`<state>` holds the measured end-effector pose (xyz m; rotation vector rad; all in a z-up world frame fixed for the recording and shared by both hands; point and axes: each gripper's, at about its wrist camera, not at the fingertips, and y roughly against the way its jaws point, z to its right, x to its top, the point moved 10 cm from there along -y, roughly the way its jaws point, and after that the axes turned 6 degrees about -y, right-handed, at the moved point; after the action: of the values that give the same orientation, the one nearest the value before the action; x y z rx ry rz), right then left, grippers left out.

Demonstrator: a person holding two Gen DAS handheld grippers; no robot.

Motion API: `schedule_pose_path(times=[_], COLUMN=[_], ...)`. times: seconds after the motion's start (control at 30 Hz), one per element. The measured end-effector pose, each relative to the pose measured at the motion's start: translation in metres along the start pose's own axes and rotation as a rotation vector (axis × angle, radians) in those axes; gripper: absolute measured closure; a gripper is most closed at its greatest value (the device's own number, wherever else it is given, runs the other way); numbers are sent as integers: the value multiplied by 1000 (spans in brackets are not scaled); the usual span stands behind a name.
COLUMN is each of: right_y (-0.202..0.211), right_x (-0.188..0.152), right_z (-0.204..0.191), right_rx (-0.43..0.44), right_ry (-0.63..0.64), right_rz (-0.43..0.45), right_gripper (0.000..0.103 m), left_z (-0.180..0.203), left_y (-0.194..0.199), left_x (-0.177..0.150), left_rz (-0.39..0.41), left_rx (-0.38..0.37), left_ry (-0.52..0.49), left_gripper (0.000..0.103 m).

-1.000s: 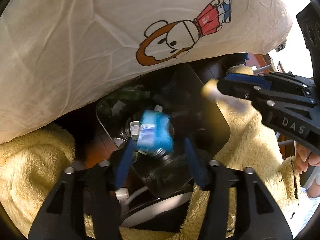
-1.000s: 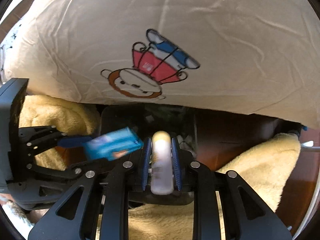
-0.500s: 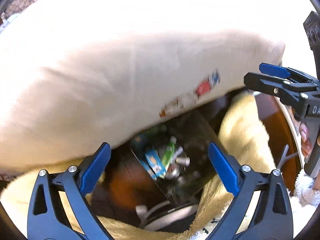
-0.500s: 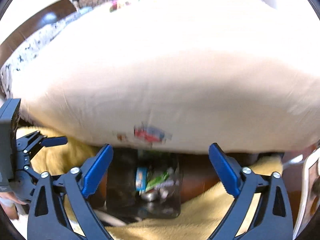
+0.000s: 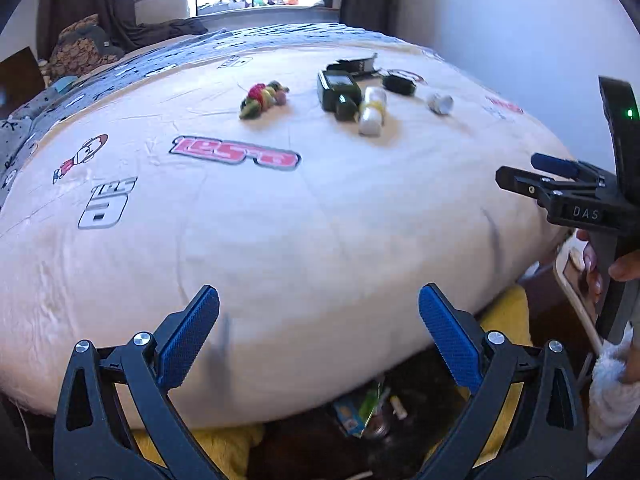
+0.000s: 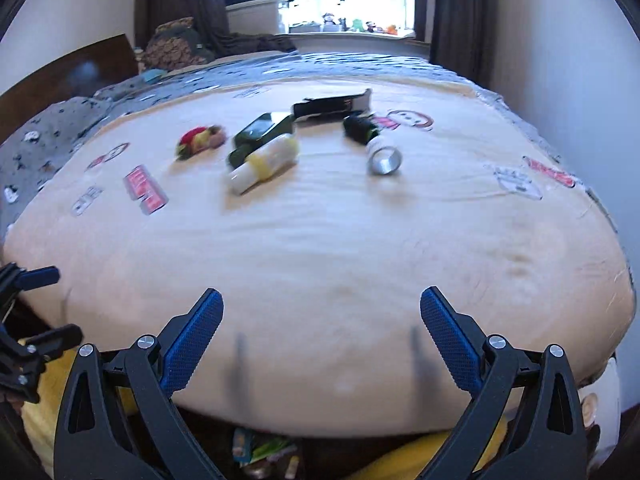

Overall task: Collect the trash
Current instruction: 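Grasp the yellow bottle with left tool while right tool grasps tape roll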

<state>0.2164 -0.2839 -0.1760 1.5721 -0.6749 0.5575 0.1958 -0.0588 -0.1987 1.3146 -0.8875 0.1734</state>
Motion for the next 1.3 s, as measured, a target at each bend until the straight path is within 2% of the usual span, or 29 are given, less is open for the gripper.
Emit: schedule_pose_path(times=[0.2,0.33,0.43,0.5,0.6,0.67,0.83,0.9,1.1,1.17,1.23,1.27,1.3], right_y=[-31,-56,-76,-86,-104,-113,-119,-119,-122,-122,-121,-121,-121], right_x=[45,63,78,86,90,91,93,94,97,99,100,99,99], right_z=[36,52,57,59,58,57,55,56,60,61,60,60,59], right_rx=[-78,-84,-88,-91,-79,-77,-54,-48,-38,-29,-20,-22,-24], right_ry=[-36,-63,-69,-76,-76,-72,-69,-66,-77,-79,-78,-74,-71], right_rz=[20,11,17,14,-15,-32,-45,-48,-52,-52,-49,-48,-47], right_gripper=[4,4,6,12,25,37,45,46,55,69,69,69,69], left_z=[4,12,21,32,45,49,54,56,63,64,64,62,60], left_y=[-25,-51,-70,-80,-92,-99,-119,-127,-146,-150,-152,-153,-154], left_x=[43,71,91,102,114,121,127,129,147,152,155,157,158], left_rz=[23,18,25,28,27,31,-3,-15,-19,-22,-24,-24,-26], left_rx=[-29,-38,-58,-95,-124,-125,-140,-158,-140,-137,-128,-121,-120], left_ry=[-7,-8,-12,-21,-41,-49,-39,-29,-42,-49,-55,-53,-46], left_gripper=[8,10,23,35,38,38,41,47,47,47,57,69,71])
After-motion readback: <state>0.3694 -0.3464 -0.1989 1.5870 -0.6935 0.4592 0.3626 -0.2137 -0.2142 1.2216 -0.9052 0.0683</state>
